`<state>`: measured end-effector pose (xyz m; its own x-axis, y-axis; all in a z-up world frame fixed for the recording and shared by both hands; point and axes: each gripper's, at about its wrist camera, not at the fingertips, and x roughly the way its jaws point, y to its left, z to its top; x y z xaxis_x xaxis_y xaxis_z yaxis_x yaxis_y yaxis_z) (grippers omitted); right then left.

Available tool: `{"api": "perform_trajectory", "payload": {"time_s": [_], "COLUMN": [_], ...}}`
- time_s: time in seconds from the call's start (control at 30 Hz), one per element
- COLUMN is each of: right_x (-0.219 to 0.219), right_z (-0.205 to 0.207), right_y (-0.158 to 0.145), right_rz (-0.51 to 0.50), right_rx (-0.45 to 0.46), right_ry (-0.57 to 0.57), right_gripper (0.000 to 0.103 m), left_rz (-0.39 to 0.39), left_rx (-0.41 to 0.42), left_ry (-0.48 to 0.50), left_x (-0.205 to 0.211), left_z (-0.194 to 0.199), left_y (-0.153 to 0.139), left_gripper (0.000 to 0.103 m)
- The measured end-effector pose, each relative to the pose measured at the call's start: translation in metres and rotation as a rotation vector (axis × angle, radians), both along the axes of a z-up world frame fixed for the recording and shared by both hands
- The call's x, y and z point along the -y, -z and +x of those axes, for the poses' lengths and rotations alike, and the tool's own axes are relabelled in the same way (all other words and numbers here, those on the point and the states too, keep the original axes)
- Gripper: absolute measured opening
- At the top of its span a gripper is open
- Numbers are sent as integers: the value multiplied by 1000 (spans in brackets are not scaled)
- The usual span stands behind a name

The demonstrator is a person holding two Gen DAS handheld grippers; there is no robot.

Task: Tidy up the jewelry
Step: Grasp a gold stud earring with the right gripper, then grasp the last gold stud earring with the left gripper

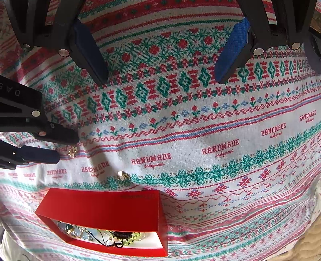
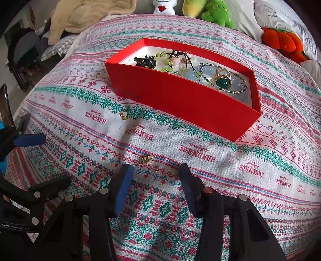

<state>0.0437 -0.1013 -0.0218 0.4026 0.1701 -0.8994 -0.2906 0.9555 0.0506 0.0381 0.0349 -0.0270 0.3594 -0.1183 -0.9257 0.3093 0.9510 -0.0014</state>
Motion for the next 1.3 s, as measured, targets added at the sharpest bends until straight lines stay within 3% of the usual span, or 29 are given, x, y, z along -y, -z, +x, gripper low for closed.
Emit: {"api": "perform_trajectory", "payload": {"time_s": [0.23,0.37,0.7,0.83,0.9,0.97,1.07,1.3], "right_x": [-11,-18,-5,3,7,12,20,30], "right_z": [8,14,11,7,7,7,6,5], "right_y": [2,2,-7,-10,-13,-14,-15,-16], "right_rz": [0,1,26,32,35,38,53,55], "right_rx": [11,6,-3,-7,-7,-5,-15,-31], "right_ry": [-32,-58,-41,-32,-26,-14,14,25], "right_gripper": [30,13,13,13,13,13,13,13], "left_rz": [-5,-8,-86,-136,-141,-125,-132,-149], "left_rx": [-1,1,56,55,59,76,101,117], "left_ry": [-8,-13,-8,10,30,57,97,117], "left_x": [1,3,10,17,25,32,40,54], "left_z": [-1,0,13,24,26,29,36,50], "left_y": [-1,-1,-10,-6,-4,-1,0,4], "left_gripper": [90,90,89,75,64,47,36,33]}}
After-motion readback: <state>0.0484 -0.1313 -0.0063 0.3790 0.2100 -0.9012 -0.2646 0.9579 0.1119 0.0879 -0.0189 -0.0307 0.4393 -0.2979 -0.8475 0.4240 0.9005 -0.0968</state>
